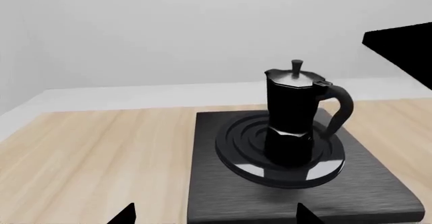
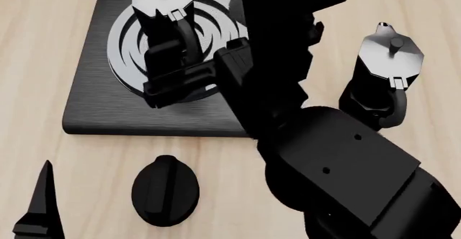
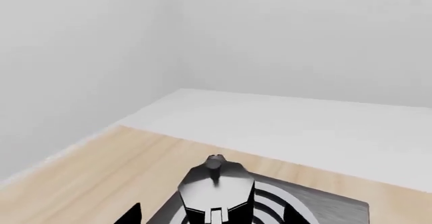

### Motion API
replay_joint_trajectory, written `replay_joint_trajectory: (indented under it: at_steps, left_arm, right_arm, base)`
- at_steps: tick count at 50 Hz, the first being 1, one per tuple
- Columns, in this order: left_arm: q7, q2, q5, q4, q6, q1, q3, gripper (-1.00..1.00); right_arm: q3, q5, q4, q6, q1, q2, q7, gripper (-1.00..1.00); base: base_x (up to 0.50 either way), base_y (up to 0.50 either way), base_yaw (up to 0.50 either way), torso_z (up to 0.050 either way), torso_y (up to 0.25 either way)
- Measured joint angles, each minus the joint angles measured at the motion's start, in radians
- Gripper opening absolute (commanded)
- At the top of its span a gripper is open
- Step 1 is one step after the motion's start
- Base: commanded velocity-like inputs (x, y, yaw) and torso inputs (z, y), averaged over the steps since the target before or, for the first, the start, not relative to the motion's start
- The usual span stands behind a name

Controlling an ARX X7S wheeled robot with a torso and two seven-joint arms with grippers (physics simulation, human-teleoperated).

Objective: Put the right moka pot on the stove.

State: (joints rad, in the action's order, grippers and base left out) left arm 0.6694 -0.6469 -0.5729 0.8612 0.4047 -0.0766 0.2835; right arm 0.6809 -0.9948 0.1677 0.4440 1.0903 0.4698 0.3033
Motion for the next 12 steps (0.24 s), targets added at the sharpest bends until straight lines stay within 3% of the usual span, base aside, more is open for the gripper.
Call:
replay_joint_trajectory:
  at_steps: [12]
  left_arm:
    - [0.005, -0.001, -0.002, -0.003, 0.007, -0.005, 0.003, 1.0]
  right_arm:
    - [-0.098, -0.131, 0.312, 0.028, -0.051, 0.161, 0.151, 1.0]
  base:
    - [0.0, 0.0, 0.0, 0.0, 0.0]
